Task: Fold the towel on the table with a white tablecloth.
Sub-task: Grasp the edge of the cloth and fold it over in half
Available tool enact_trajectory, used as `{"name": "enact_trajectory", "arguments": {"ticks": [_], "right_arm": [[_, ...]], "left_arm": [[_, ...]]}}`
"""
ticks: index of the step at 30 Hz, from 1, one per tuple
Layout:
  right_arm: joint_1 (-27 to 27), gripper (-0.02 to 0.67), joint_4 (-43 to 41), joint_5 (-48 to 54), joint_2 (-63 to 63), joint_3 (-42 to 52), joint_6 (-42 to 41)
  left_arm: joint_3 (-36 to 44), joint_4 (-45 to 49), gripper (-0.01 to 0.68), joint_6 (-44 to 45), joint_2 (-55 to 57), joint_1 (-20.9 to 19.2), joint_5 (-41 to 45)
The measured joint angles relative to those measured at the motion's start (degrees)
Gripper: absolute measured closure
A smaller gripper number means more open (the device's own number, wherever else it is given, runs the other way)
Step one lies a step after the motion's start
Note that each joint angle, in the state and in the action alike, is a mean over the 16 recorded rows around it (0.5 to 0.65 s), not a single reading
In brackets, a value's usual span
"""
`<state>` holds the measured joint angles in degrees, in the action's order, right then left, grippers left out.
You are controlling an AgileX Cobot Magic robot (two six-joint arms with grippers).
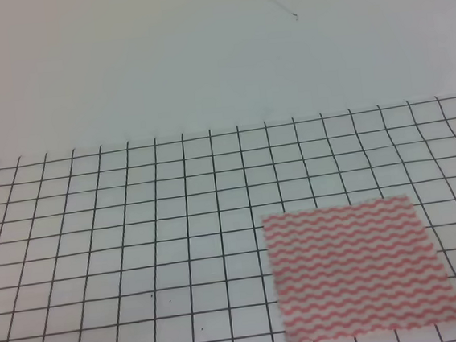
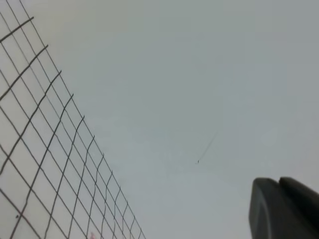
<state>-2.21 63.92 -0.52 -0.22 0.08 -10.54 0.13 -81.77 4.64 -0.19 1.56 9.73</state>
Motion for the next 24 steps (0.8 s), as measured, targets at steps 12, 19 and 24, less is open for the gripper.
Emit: {"name": "enact_trajectory", "arguments": {"ticks": [12,19,24], "right_arm": [[0.0,0.65,1.17,5.0,0.14,-3.83,-16.34],[0.0,0.65,1.65,8.12,4.74,-11.36,-28.66],[0.0,0.65,0.06,13.46,13.77,-18.49,-35.84]], "left_arm": [[-2.32,-4.16,0.674,16.32,0.0,0.0,2.45],[-8.25,-4.95,0.674,32.93,1.71,0.0,5.15],[-13.9,-3.68,0.674,39.77,6.6,0.0,7.67]]}}
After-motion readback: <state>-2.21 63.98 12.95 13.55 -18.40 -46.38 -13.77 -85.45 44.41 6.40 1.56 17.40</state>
